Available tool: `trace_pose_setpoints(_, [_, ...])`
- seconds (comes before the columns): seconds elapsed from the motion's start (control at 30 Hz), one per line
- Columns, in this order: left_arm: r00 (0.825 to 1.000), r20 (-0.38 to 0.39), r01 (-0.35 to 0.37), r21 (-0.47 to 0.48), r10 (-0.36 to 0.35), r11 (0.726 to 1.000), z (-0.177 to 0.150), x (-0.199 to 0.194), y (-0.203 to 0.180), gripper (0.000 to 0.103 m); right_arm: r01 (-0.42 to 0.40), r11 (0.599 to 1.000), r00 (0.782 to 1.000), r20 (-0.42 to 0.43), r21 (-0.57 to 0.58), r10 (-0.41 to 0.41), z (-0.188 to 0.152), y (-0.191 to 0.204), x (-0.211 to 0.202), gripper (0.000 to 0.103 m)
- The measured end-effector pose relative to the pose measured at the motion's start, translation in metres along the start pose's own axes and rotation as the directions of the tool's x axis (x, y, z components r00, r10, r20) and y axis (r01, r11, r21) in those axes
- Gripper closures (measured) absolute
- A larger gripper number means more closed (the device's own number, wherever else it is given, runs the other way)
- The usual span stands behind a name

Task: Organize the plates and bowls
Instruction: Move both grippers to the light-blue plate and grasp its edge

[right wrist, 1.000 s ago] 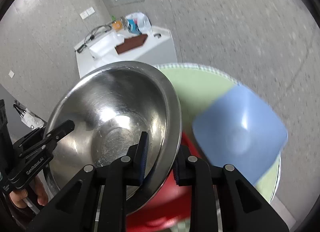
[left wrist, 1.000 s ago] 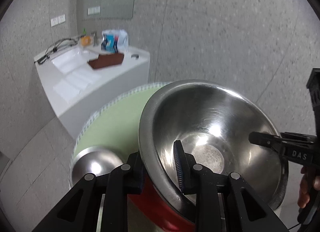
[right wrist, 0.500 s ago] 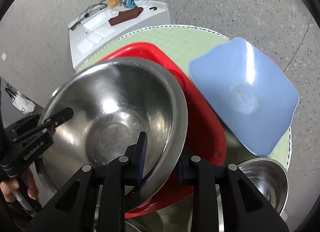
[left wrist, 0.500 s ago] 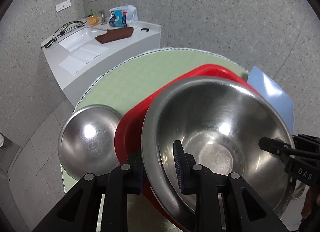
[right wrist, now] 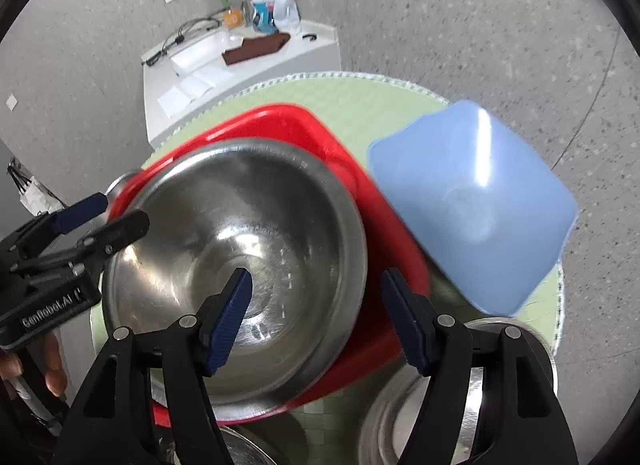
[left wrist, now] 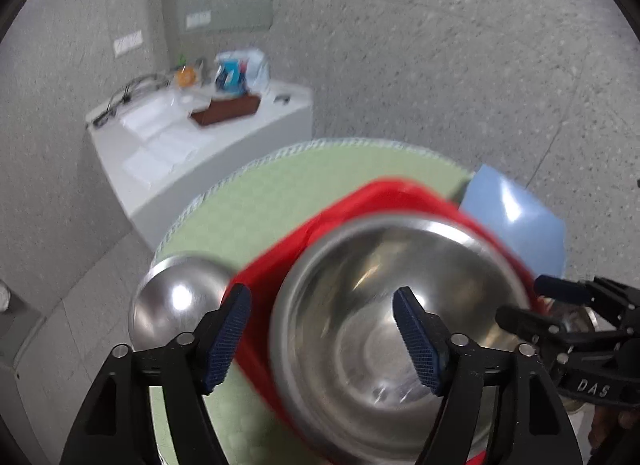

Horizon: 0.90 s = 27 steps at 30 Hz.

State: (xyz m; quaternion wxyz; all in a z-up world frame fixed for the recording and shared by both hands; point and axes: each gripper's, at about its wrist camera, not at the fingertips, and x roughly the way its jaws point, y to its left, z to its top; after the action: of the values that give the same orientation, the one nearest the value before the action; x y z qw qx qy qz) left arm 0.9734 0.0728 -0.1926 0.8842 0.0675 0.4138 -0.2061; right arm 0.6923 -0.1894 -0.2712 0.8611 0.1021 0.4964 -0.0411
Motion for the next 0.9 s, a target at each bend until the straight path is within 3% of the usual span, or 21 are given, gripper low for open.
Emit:
trace_pose_setpoints(0.1, [0.998,0.039,0.036,0.062,-0.039,0.997,0.021,-0.006,-0.025,0.011,0.015,0.999,0.997,0.079,0.047,-0.019,0.006,-0.019,-0.025,0.032])
trace_pose_setpoints(0.23, [0.99,0.002,0.14,0.15,-0.142,0.979,0.061,0.011,-0.073,0.01,0.099,0.981,0.979,0.162,0.164,-0.126,0.013,-0.072,-0.055,0.025])
trace_pose_setpoints(0.37, [0.98,-0.092,0.191,0.225,-0.175,0.955,0.089,0.049,-0.117,0.007,0.156,0.934,0.973,0.116,0.321,-0.202,0.01,-0.147,-0.054,0.025])
trace_pose_setpoints(0.47, [0.977,-0.189,0.148,0.285,-0.096,0.947,0.098,0.094,-0.147,0.009,0.135,0.905,0.985,0.046,0.402,-0.167,0.008,-0.186,-0.035,0.025])
trace_pose_setpoints(0.53, [0.971,-0.23,0.133,0.316,-0.06,0.939,0.097,0.116,-0.159,0.01,0.085,0.884,0.996,-0.003,0.459,-0.094,0.006,-0.206,-0.015,0.025])
trace_pose_setpoints(0.6, [0.964,-0.267,0.089,0.335,0.004,0.938,0.095,0.137,-0.168,0.019,0.039,0.876,0.999,-0.013,0.48,-0.038,0.006,-0.213,-0.001,0.025])
trace_pose_setpoints(0.63, [0.954,-0.297,0.083,0.347,0.026,0.934,0.092,0.149,-0.173,0.021,0.025,0.873,1.0,-0.022,0.488,-0.017,0.007,-0.214,0.007,0.028])
trace_pose_setpoints(0.7, [0.934,-0.355,0.095,0.355,0.04,0.93,0.086,0.165,-0.178,0.04,0.0,0.863,0.998,-0.055,0.506,0.032,0.009,-0.214,0.025,0.036])
trace_pose_setpoints(0.73, [0.924,-0.38,0.113,0.358,0.034,0.927,0.083,0.172,-0.179,0.045,-0.016,0.859,0.996,-0.063,0.512,0.057,0.009,-0.214,0.032,0.041])
trace_pose_setpoints(0.8, [0.911,-0.41,0.13,0.366,0.035,0.922,0.082,0.186,-0.184,0.063,-0.036,0.851,0.993,-0.081,0.525,0.092,0.009,-0.213,0.044,0.062])
trace_pose_setpoints(0.83, [0.904,-0.427,0.163,0.352,0.003,0.922,0.08,0.189,-0.185,0.071,-0.048,0.849,0.991,-0.083,0.527,0.107,0.01,-0.213,0.048,0.073])
trace_pose_setpoints(0.9, [0.911,-0.413,0.172,0.348,-0.014,0.922,0.084,0.193,-0.186,0.075,-0.067,0.849,0.989,-0.076,0.524,0.125,0.013,-0.212,0.053,0.091])
